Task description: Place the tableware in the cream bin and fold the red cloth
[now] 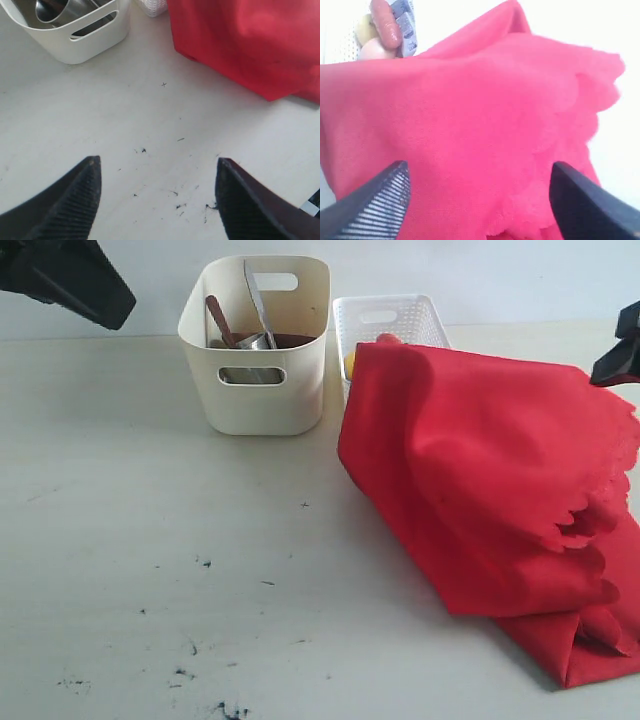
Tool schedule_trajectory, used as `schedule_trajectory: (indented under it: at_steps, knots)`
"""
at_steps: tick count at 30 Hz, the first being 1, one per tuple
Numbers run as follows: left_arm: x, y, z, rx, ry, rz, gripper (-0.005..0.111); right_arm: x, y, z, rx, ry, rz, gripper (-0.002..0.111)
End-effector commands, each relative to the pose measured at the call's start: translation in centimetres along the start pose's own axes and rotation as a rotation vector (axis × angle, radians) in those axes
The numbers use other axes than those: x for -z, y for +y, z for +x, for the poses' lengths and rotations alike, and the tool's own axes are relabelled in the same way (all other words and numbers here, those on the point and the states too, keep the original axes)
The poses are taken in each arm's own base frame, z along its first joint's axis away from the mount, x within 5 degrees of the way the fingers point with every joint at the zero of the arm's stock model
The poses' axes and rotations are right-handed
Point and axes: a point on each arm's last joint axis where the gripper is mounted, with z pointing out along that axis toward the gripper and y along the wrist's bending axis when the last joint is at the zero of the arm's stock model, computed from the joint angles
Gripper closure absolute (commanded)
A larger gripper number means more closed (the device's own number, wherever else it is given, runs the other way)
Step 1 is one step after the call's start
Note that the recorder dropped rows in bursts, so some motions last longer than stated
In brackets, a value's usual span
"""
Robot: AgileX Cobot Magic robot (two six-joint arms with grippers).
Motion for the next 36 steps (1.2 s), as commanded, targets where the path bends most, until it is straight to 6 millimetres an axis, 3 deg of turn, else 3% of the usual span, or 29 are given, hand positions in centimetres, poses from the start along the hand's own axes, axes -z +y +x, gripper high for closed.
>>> schedule_trajectory:
  at_steps: [1, 4, 6, 10, 17, 19, 22, 27, 33, 36]
  knots:
    - [-0.1, 0.0, 0.0, 0.012, -0.003, 0.008, 0.043, 1.9, -0.1, 0.5, 0.066, 0.038, 0.052, 0.034]
    - [-0.1, 0.0, 0.0, 0.012, -0.003, 0.008, 0.043, 2.5, 0.2, 0.6, 0.077, 0.049, 0.034, 0.034]
    - [-0.1, 0.0, 0.0, 0.012, -0.003, 0.008, 0.043, 2.4, 1.1, 0.6, 0.089, 0.044, -0.066, 0.036]
    - [-0.1, 0.0, 0.0, 0.013, -0.003, 0.009, 0.043, 0.5, 3.1, 0.3, 0.057, 0.071, -0.304, 0.049]
    - [-0.1, 0.0, 0.0, 0.019, -0.003, 0.009, 0.043, -8.2, 3.6, 1.1, 0.112, 0.198, -0.257, 0.1]
    - [-0.1, 0.0, 0.0, 0.026, -0.003, 0.009, 0.043, -10.7, 2.9, 1.6, 0.117, 0.229, -0.201, 0.107]
    - [-0.1, 0.0, 0.0, 0.031, -0.003, 0.009, 0.043, -13.7, 1.5, 1.9, 0.125, 0.237, -0.105, 0.107]
    - [-0.1, 0.0, 0.0, 0.034, -0.003, 0.009, 0.043, -16.9, -1.1, 3.7, 0.12, 0.347, 0.043, 0.107]
    - [-0.1, 0.0, 0.0, 0.034, -0.003, 0.009, 0.044, -17.7, -4.1, 5.5, 0.125, 0.487, 0.288, 0.107]
    - [-0.1, 0.0, 0.0, 0.033, -0.002, 0.007, 0.044, -16.2, -8.1, 6.1, 0.053, 0.502, 0.476, 0.107]
